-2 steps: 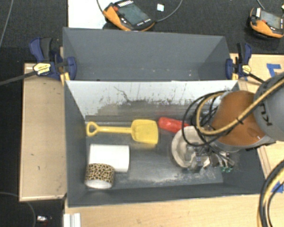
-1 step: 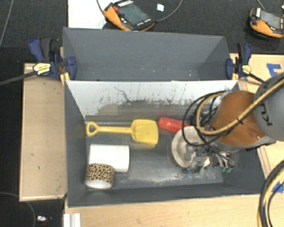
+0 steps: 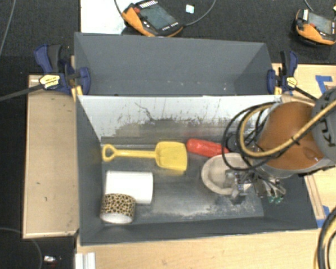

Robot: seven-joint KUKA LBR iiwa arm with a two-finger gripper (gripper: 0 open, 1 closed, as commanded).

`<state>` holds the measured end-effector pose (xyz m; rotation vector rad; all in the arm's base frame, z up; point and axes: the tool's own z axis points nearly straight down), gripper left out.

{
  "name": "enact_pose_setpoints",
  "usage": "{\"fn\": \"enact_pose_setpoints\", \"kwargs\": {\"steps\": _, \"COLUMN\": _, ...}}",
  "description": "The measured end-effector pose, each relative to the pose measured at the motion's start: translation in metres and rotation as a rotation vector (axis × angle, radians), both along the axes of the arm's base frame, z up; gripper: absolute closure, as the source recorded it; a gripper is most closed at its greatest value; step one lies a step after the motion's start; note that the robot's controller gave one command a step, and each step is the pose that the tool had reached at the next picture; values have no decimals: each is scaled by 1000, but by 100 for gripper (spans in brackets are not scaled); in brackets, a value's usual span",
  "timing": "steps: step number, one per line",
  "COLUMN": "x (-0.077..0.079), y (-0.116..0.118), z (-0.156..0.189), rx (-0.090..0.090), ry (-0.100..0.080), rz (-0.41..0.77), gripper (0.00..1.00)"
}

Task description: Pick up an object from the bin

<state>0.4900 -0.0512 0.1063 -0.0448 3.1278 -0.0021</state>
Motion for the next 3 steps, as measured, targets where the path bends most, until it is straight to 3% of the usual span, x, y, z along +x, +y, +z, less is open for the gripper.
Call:
{"fn": "enact_pose_setpoints", "kwargs": {"steps": 1, "x": 20, "y": 21, "z": 56, "rx": 1, "ry": -4, "rz": -57, "gripper": 100}}
{"fn": "enact_pose_setpoints", "kwargs": {"steps": 2, "x": 11, "y": 20, "z": 137, "rx": -1, "ry": -9, "rz": -58, "gripper": 100}}
{"fn": "enact_pose_setpoints", "kwargs": {"steps": 3, "x": 31, "y": -5, "z": 168, "rx": 1, "ry": 1, "rz": -110, "gripper": 100}}
